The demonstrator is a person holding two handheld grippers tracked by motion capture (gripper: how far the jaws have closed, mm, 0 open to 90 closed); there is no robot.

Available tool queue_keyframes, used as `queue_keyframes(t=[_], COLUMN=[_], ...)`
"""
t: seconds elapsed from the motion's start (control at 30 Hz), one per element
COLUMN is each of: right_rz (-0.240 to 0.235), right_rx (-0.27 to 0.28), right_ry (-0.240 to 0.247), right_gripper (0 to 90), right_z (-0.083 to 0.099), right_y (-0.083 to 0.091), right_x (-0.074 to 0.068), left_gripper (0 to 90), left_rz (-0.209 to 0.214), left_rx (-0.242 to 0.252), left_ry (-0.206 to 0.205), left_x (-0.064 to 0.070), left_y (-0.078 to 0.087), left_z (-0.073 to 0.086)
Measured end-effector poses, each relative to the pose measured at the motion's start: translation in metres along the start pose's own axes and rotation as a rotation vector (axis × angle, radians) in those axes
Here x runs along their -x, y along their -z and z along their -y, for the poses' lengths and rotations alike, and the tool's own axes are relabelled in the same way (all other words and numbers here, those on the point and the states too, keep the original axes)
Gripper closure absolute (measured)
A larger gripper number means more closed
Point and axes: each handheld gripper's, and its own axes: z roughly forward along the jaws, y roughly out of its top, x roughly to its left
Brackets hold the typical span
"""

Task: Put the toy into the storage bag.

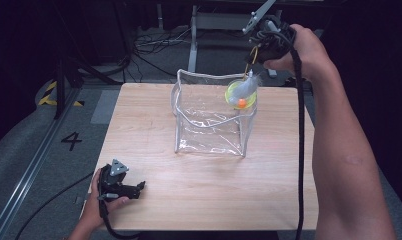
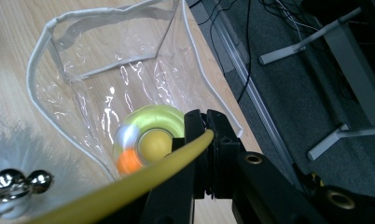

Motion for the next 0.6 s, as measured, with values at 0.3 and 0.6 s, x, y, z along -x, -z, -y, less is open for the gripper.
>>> queue_keyframes(t=[0.3,0.6], right_rz=[-0.016,-0.047], right_rx=[-0.007,0.014], right_ry=[0.008,-0.008], right_gripper=[87.9,87.9], right_z=[-0.003,0.006], right_y=[-0.019,-0.032], right_x=[-0.004,-0.002], left_gripper=[1.2,1.3], left_rz=[0.002,0.007], left_rx=[0.000,-0.005], left_ry=[-0.001,-0.006], left_x=[0.000,0.000], left_y=[0.000,0.001], left_z=[0.000,0.000])
